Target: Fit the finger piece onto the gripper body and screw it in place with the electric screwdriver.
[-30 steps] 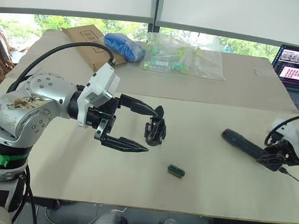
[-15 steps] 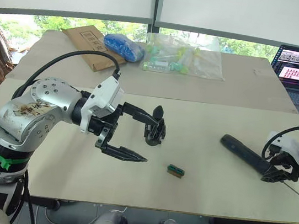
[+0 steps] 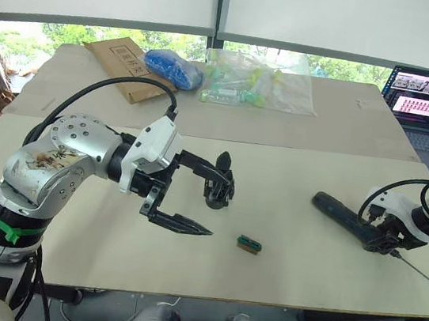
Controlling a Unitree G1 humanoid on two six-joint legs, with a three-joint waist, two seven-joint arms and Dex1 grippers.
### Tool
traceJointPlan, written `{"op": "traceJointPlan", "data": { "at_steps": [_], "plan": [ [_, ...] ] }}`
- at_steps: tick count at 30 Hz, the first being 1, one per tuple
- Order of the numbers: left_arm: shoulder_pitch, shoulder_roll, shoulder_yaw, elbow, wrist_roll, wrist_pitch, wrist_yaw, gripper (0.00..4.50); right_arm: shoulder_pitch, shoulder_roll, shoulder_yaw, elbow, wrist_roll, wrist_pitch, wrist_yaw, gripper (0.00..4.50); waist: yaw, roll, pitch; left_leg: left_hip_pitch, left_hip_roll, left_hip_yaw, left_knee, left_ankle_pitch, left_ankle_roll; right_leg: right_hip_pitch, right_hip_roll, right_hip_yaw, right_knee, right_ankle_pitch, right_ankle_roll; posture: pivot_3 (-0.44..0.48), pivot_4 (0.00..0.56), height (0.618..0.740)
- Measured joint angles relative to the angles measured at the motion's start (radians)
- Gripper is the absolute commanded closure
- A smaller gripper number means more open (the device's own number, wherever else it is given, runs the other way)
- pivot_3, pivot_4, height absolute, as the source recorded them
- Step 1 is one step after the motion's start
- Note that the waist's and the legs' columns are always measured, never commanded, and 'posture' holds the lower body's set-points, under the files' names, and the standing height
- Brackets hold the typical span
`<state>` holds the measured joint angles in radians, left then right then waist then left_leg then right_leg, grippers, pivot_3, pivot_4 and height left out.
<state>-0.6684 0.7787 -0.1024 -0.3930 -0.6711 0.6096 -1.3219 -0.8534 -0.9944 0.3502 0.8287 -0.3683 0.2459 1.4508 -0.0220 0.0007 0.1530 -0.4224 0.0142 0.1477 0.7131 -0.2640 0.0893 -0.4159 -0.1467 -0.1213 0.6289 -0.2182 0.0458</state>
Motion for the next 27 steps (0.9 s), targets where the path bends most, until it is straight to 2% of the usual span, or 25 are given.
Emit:
{"op": "traceJointPlan", "data": {
  "at_steps": [4, 6, 9, 12, 13, 14, 16, 18, 22, 27],
  "plan": [
    [0.023, 0.0, -0.026, 0.003, 0.014, -0.018, -0.013, 0.0, 0.022, -0.015, -0.019, -0.02, 0.028, -0.171, -0.002, 2.57, -0.002, 0.001, 0.0, -0.001, 0.0, 0.001, -0.001, 0.0, 0.0, -0.002, 0.0, 0.001, 0.001, 0.0, 0.0, 0.0, 0.15, 0.732],
    [0.059, 0.001, -0.051, 0.014, 0.042, -0.039, -0.026, 0.0, 0.073, -0.024, -0.077, -0.095, 0.086, -0.254, -0.022, 2.57, -0.001, 0.003, 0.002, -0.001, 0.0, 0.001, -0.002, 0.0, 0.0, -0.004, 0.0, 0.002, 0.001, 0.0, 0.0, 0.0, 0.15, 0.732],
    [0.132, -0.007, -0.088, 0.035, 0.087, -0.09, -0.037, 0.0, 0.228, -0.04, -0.245, -0.327, 0.247, -0.255, -0.049, 2.57, 0.009, 0.007, 0.004, -0.002, 0.0, 0.001, -0.002, 0.0, -0.001, -0.005, 0.0, 0.001, 0.002, -0.001, -0.001, 0.0, 0.15, 0.732],
    [0.187, -0.074, -0.1, 0.064, 0.121, -0.151, -0.004, 0.0, 0.434, -0.016, -0.474, -0.679, 0.443, -0.075, -0.118, 2.57, 0.027, 0.007, 0.004, -0.003, 0.0, 0.0, 0.0, 0.0, -0.001, -0.004, -0.001, 0.0, 0.003, -0.001, -0.001, 0.0, 0.15, 0.732],
    [0.191, -0.078, -0.1, 0.066, 0.122, -0.154, 0.001, 0.0, 0.443, -0.013, -0.487, -0.709, 0.46, -0.057, -0.125, 2.57, 0.03, 0.007, 0.004, -0.003, 0.0, 0.0, 0.001, 0.0, -0.001, -0.004, -0.001, 0.0, 0.003, 0.0, -0.001, 0.0, 0.15, 0.732],
    [0.194, -0.086, -0.1, 0.067, 0.129, -0.166, 0.008, 0.0, 0.511, 0.011, -0.565, -0.814, 0.509, 0.019, -0.166, 2.57, 0.038, 0.007, 0.004, -0.003, 0.0, -0.001, 0.001, 0.001, 0.0, -0.003, -0.001, 0.0, 0.001, 0.001, -0.001, 0.0, 0.15, 0.732],
    [0.244, -0.104, -0.104, 0.112, 0.171, -0.231, 0.011, 0.0, 0.692, 0.224, -0.754, -1.115, 0.71, 0.198, -0.327, 2.57, 0.047, 0.003, 0.001, 0.0, 0.001, -0.005, 0.0, 0.0, -0.002, 0.001, -0.001, -0.002, 0.001, -0.001, -0.003, 0.0, 0.15, 0.732],
    [0.268, -0.132, -0.135, 0.169, 0.212, -0.28, 0.012, 0.0, 0.77, 0.35, -0.776, -1.292, 0.85, 0.298, -0.439, 2.57, 0.045, 0.005, 0.002, -0.003, 0.0, -0.004, 0.0, 0.0, -0.002, -0.004, -0.002, 0.001, 0.003, 0.0, -0.003, 0.0, 0.15, 0.732],
    [0.274, -0.201, -0.154, 0.258, 0.275, -0.384, 0.026, 0.0, 0.801, 0.517, -0.853, -1.449, 1.008, 0.375, -0.683, 2.57, 0.047, 0.005, 0.002, -0.003, -0.001, -0.004, 0.001, -0.001, -0.001, -0.003, -0.002, 0.0, 0.001, 0.002, -0.002, 0.0, 0.15, 0.732],
    [0.248, -0.262, -0.163, 0.388, 0.322, -0.461, 0.035, 0.0, 0.895, 0.595, -0.806, -1.522, 1.061, 0.372, -0.778, 2.57, 0.042, 0.005, 0.002, -0.004, -0.001, -0.002, 0.0, 0.0, 0.0, -0.005, 0.0, 0.001, 0.002, 0.002, -0.002, 0.0, 0.15, 0.732]
  ]
}}
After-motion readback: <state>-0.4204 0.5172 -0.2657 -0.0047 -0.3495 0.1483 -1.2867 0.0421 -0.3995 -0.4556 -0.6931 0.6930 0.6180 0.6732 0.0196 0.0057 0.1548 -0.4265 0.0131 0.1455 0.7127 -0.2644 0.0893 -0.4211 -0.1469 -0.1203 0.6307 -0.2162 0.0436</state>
